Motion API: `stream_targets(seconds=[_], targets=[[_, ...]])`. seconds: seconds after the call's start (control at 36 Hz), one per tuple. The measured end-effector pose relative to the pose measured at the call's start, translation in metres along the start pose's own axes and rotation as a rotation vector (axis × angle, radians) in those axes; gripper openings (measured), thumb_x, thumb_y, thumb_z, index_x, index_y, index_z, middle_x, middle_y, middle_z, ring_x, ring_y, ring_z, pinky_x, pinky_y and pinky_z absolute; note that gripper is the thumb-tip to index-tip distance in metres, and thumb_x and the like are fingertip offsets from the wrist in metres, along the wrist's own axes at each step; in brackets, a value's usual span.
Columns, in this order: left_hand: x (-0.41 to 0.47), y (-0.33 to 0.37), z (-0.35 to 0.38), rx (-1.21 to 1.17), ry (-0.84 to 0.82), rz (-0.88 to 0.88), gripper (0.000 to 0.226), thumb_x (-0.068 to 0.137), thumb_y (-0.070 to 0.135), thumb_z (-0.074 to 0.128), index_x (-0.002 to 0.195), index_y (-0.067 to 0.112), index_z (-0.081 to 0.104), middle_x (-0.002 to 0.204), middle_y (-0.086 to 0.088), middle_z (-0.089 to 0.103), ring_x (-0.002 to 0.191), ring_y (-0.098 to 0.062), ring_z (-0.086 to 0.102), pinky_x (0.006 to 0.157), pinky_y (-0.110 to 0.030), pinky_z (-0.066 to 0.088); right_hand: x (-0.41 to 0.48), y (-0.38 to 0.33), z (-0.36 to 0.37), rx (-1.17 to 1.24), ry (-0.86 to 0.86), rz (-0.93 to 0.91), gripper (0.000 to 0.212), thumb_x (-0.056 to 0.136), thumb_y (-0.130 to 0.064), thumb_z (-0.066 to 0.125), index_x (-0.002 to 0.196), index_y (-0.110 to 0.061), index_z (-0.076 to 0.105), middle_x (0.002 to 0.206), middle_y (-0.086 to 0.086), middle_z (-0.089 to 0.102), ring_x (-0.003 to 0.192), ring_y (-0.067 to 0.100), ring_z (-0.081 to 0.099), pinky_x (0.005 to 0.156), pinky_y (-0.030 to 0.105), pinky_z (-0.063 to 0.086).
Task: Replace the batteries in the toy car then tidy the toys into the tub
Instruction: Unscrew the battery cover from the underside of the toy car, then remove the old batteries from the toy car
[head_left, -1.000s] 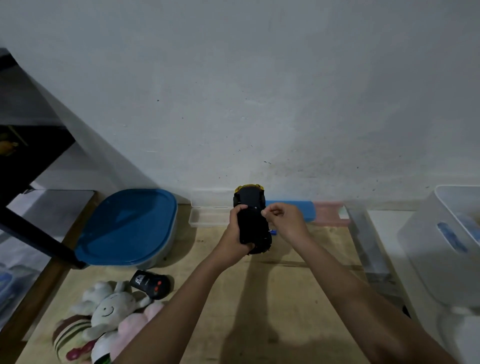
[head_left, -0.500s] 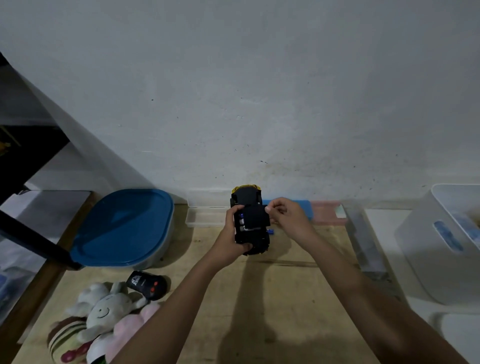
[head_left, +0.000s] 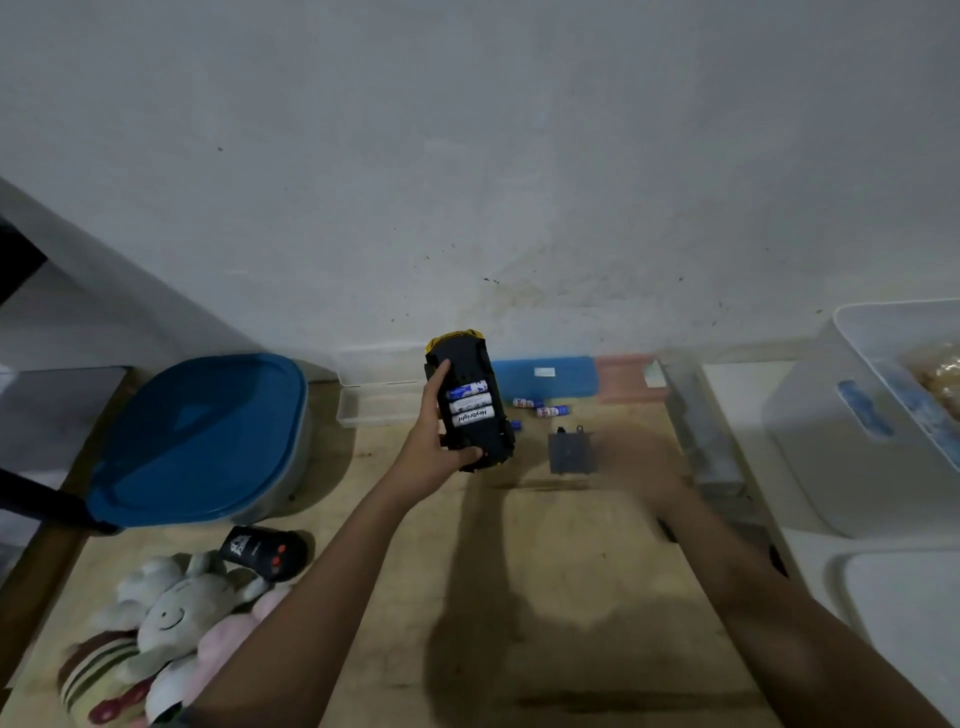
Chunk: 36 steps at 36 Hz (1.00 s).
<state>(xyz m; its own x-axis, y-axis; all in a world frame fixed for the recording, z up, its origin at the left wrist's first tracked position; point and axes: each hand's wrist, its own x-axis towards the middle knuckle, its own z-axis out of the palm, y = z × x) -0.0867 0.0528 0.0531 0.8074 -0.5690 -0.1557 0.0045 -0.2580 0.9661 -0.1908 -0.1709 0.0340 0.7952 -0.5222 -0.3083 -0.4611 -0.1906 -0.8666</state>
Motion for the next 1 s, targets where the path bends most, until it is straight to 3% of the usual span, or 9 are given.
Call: stream_targets(seconds=[0.08, 0.28, 0.39, 0.56, 0.64, 0.72, 0.83, 0.92, 1.0], targets=[[0.000, -0.003, 0.001, 0.007, -0.004, -0.011, 0.106, 0.076, -0.016, 0.064, 0.147, 0.038, 0.007, 0.125, 0.016, 0.038, 0.114, -0.012, 0.045, 0.077, -0.017, 0.054, 0.004, 0.031, 0.003, -0.043, -0.021, 0.103, 0.027, 0.089, 0.002, 0.055, 0.063, -0.006, 0.053, 0.060, 0.006, 0.051, 0.059, 0.017, 0.048, 0.056, 0.023, 0.042], [0.000, -0.011, 0.003, 0.013, 0.002, -0.043, 0.107, 0.076, -0.015, 0.065, 0.147, 0.039, 0.005, 0.129, 0.007, 0.038, 0.108, -0.004, 0.049, 0.077, -0.016, 0.054, 0.006, 0.055, 0.010, -0.115, -0.034, 0.169, 0.032, 0.087, 0.004, 0.057, 0.058, -0.009, 0.052, 0.061, 0.005, 0.051, 0.049, 0.007, 0.051, 0.038, 0.007, 0.039], [0.003, -0.010, 0.006, 0.006, 0.006, -0.041, 0.109, 0.075, -0.014, 0.067, 0.147, 0.040, 0.005, 0.137, 0.004, 0.035, 0.119, -0.015, 0.045, 0.077, -0.019, 0.055, 0.008, 0.055, 0.012, -0.195, -0.009, 0.138, 0.020, 0.083, -0.002, 0.064, 0.065, -0.008, 0.058, 0.067, 0.006, 0.058, 0.068, 0.018, 0.055, 0.051, 0.011, 0.041], [0.010, -0.003, 0.010, -0.012, 0.022, -0.023, 0.111, 0.072, -0.010, 0.072, 0.146, 0.042, 0.007, 0.145, -0.004, 0.034, 0.122, -0.020, 0.045, 0.078, -0.027, 0.056, 0.006, 0.053, 0.013, -0.259, 0.004, 0.113, 0.034, 0.081, 0.001, 0.065, 0.055, -0.015, 0.049, 0.063, 0.000, 0.052, 0.076, 0.020, 0.053, 0.077, 0.027, 0.048], [0.012, 0.002, 0.010, 0.007, 0.016, -0.007, 0.112, 0.071, -0.008, 0.075, 0.146, 0.042, 0.007, 0.144, -0.005, 0.035, 0.121, -0.021, 0.046, 0.076, -0.028, 0.057, 0.006, 0.035, 0.012, -0.308, 0.001, 0.046, 0.015, 0.083, 0.000, 0.059, 0.070, -0.007, 0.061, 0.072, 0.004, 0.059, 0.075, 0.016, 0.054, 0.062, 0.006, 0.041], [0.015, 0.007, 0.012, 0.050, 0.017, 0.024, 0.112, 0.071, -0.006, 0.076, 0.147, 0.040, 0.007, 0.142, -0.002, 0.037, 0.117, -0.018, 0.048, 0.074, -0.023, 0.056, 0.009, -0.002, 0.014, -0.179, -0.014, -0.092, 0.011, 0.086, -0.004, 0.059, 0.079, -0.009, 0.065, 0.074, 0.002, 0.062, 0.069, 0.014, 0.056, 0.067, 0.019, 0.043], [0.018, 0.015, 0.016, 0.088, 0.032, 0.072, 0.112, 0.068, -0.002, 0.079, 0.146, 0.038, 0.010, 0.132, 0.005, 0.043, 0.111, -0.011, 0.049, 0.068, -0.015, 0.052, 0.009, -0.066, 0.023, -0.079, 0.008, -0.291, 0.013, 0.089, -0.010, 0.060, 0.091, -0.004, 0.070, 0.080, -0.004, 0.063, 0.074, 0.008, 0.057, 0.069, 0.012, 0.044], [0.021, 0.022, 0.018, 0.108, 0.037, 0.107, 0.110, 0.067, 0.000, 0.080, 0.141, 0.044, 0.011, 0.121, 0.011, 0.048, 0.104, -0.001, 0.053, 0.066, -0.011, 0.049, 0.012, -0.088, 0.032, -0.097, 0.004, -0.339, 0.018, 0.090, -0.012, 0.058, 0.097, -0.002, 0.070, 0.086, 0.002, 0.066, 0.079, 0.013, 0.060, 0.076, 0.026, 0.049], [0.024, 0.024, 0.019, 0.142, 0.050, 0.127, 0.110, 0.065, 0.004, 0.082, 0.139, 0.048, 0.013, 0.119, 0.010, 0.051, 0.100, 0.011, 0.052, 0.067, -0.010, 0.048, 0.018, -0.090, 0.039, -0.131, 0.030, -0.343, 0.019, 0.091, -0.014, 0.057, 0.099, -0.004, 0.071, 0.091, 0.006, 0.070, 0.079, 0.016, 0.062, 0.077, 0.029, 0.050]])
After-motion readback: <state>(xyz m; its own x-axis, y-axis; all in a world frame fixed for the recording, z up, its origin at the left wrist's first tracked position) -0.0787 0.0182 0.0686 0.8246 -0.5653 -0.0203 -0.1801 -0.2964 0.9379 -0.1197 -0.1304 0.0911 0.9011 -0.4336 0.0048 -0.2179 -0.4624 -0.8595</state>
